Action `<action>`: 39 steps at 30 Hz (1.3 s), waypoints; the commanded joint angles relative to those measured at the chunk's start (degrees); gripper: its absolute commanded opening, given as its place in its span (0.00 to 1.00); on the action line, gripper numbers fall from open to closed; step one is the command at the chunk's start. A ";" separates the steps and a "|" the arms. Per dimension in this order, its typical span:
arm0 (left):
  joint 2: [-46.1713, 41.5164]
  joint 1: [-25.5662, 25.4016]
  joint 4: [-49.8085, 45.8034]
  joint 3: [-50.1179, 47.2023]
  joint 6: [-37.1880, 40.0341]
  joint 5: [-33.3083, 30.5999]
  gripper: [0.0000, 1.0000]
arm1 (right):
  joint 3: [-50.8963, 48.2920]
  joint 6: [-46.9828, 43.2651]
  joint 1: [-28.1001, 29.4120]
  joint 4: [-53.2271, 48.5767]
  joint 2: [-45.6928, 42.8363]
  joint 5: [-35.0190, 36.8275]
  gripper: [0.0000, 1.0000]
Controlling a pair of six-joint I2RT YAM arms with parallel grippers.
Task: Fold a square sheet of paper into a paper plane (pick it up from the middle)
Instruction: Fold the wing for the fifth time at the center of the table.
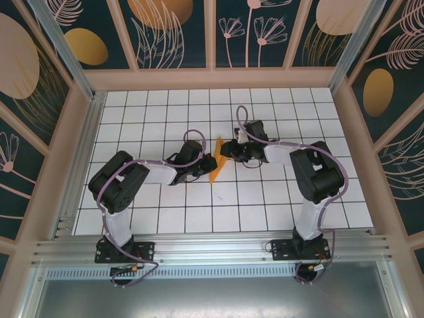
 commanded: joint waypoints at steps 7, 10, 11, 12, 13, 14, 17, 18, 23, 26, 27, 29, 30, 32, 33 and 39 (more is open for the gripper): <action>1.01 0.47 0.46 1.72 -0.07 0.68 0.08 | 3.06 -3.59 0.08 -1.59 3.19 -2.55 0.25; 1.00 0.46 0.34 1.80 0.05 0.84 0.08 | 3.58 -4.01 0.08 -1.61 3.85 -2.46 0.21; 1.04 0.45 0.25 1.80 0.05 0.88 0.08 | 3.65 -4.07 0.08 -1.59 4.02 -2.37 0.21; 1.08 0.44 0.21 1.81 0.10 1.03 0.08 | 3.74 -4.15 0.08 -1.53 4.10 -2.29 0.20; 1.13 0.49 0.16 1.89 0.18 1.09 0.08 | 3.86 -4.29 0.11 -1.52 4.15 -2.28 0.20; 1.22 0.47 0.18 1.90 0.22 1.19 0.08 | 3.90 -4.38 0.09 -1.50 4.12 -2.28 0.20; 1.55 0.45 -0.30 2.32 0.45 1.42 0.08 | 4.08 -4.89 0.08 -1.37 4.35 -2.48 0.21; 1.69 0.50 -0.41 2.42 0.54 1.46 0.08 | 4.22 -5.06 0.08 -1.41 4.43 -2.60 0.21; 2.22 0.36 -1.36 3.03 1.09 1.72 0.08 | 4.50 -5.26 0.08 -0.82 5.11 -3.29 0.21; 1.99 0.42 -1.76 3.04 1.28 1.54 0.08 | 4.55 -5.34 0.08 -0.92 5.35 -3.01 0.14; 1.69 0.41 -1.94 2.97 1.26 1.30 0.08 | 4.44 -5.40 0.08 -1.03 5.26 -2.59 0.11; 0.77 0.43 -2.59 2.78 1.46 0.83 0.11 | 3.90 -5.59 -0.01 -1.34 4.85 -1.07 0.06; 0.16 0.41 -3.01 2.48 1.44 0.52 0.13 | 3.56 -5.71 -0.12 -1.26 4.63 -0.74 0.06; -1.41 0.37 -3.38 1.67 1.58 0.31 0.18 | 2.67 -5.69 -0.43 -0.84 4.13 -0.14 0.05; -2.27 0.36 -3.39 0.96 1.64 0.31 0.21 | 2.34 -5.72 -0.53 -0.56 3.86 -0.01 0.04; -6.29 0.40 -2.58 -2.80 1.73 0.89 0.27 | 1.45 -6.10 -0.93 -0.53 3.62 0.93 0.04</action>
